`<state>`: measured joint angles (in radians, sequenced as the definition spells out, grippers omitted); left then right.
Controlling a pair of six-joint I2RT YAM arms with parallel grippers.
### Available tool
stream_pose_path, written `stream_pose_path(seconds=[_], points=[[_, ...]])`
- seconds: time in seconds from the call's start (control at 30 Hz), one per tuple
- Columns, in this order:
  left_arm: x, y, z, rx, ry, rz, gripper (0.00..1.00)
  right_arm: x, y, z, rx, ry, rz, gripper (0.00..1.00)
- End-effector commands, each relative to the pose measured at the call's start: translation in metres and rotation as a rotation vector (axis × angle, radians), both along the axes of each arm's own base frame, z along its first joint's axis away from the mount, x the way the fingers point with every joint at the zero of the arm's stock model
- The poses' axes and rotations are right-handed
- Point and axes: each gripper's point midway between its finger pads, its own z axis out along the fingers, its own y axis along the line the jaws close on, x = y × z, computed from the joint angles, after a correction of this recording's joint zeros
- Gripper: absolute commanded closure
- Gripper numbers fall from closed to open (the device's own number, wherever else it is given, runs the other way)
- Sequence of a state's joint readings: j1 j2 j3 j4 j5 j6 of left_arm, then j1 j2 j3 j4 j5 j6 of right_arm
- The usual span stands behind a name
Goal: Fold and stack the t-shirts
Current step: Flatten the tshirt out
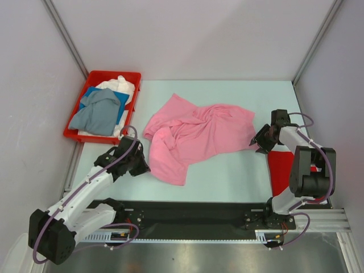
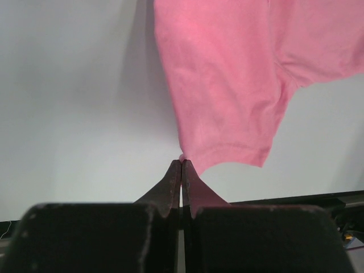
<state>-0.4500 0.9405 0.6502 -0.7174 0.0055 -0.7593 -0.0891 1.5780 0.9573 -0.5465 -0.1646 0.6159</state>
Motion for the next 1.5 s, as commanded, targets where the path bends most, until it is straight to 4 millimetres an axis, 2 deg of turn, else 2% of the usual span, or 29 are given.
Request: stream_pose_path(seconds=[0.0,0.13,0.27,0.4,0.6,0.73,0.83,0.93,0.97,1.03,1.13,1.2,1.27,1.3,1.33,1.47], points=[[0.005,-0.007,0.017,-0.031,-0.04,-0.026,1.0,0.019,-0.017,-0.002,-0.045,-0.061,-0.117,0.51],[0.006,-0.006,0.024,-0.018,-0.053,-0.04,1.0,0.022,-0.027,-0.011,-0.086,-0.045,-0.157,0.52],[0.009,-0.005,0.031,-0.007,-0.075,-0.051,1.0,0.028,-0.028,-0.017,-0.087,-0.046,-0.162,0.53],[0.012,-0.004,0.037,0.004,-0.089,-0.062,1.0,0.02,-0.029,-0.027,-0.085,0.014,-0.188,0.55],[0.017,-0.006,0.045,0.006,-0.107,-0.074,1.0,0.017,-0.031,-0.025,-0.098,0.014,-0.198,0.55],[0.016,-0.006,0.049,0.002,-0.112,-0.077,1.0,0.012,-0.037,-0.032,-0.129,0.038,-0.214,0.57],[0.019,0.0,0.056,0.027,-0.137,-0.051,1.0,0.012,-0.037,-0.039,-0.132,0.052,-0.213,0.64],[0.022,0.002,0.069,0.026,-0.172,-0.04,1.0,0.016,-0.036,-0.042,-0.129,0.042,-0.185,0.8],[0.024,0.004,0.077,0.024,-0.194,-0.032,1.0,0.018,-0.036,-0.041,-0.135,0.033,-0.164,0.91],[0.027,0.002,0.09,0.011,-0.228,-0.029,1.0,0.022,-0.031,-0.03,-0.137,0.007,-0.125,1.0],[0.032,0.004,0.111,0.0,-0.294,-0.017,1.0,0.026,-0.015,-0.001,-0.11,-0.044,-0.032,1.0],[0.039,0.006,0.133,0.0,-0.354,-0.013,1.0,0.029,-0.007,0.029,-0.121,-0.104,0.023,1.0],[0.047,0.005,0.16,-0.01,-0.419,-0.007,1.0,0.031,-0.002,0.05,-0.121,-0.152,0.046,1.0],[0.052,0.005,0.166,0.0,-0.433,-0.005,1.0,0.037,0.001,0.064,-0.114,-0.193,0.062,1.0],[0.057,0.004,0.185,-0.01,-0.475,-0.001,1.0,0.042,0.003,0.082,-0.112,-0.257,0.071,1.0],[0.081,0.001,0.234,-0.005,-0.623,-0.004,0.99,0.059,0.007,0.126,-0.098,-0.415,0.095,1.0]])
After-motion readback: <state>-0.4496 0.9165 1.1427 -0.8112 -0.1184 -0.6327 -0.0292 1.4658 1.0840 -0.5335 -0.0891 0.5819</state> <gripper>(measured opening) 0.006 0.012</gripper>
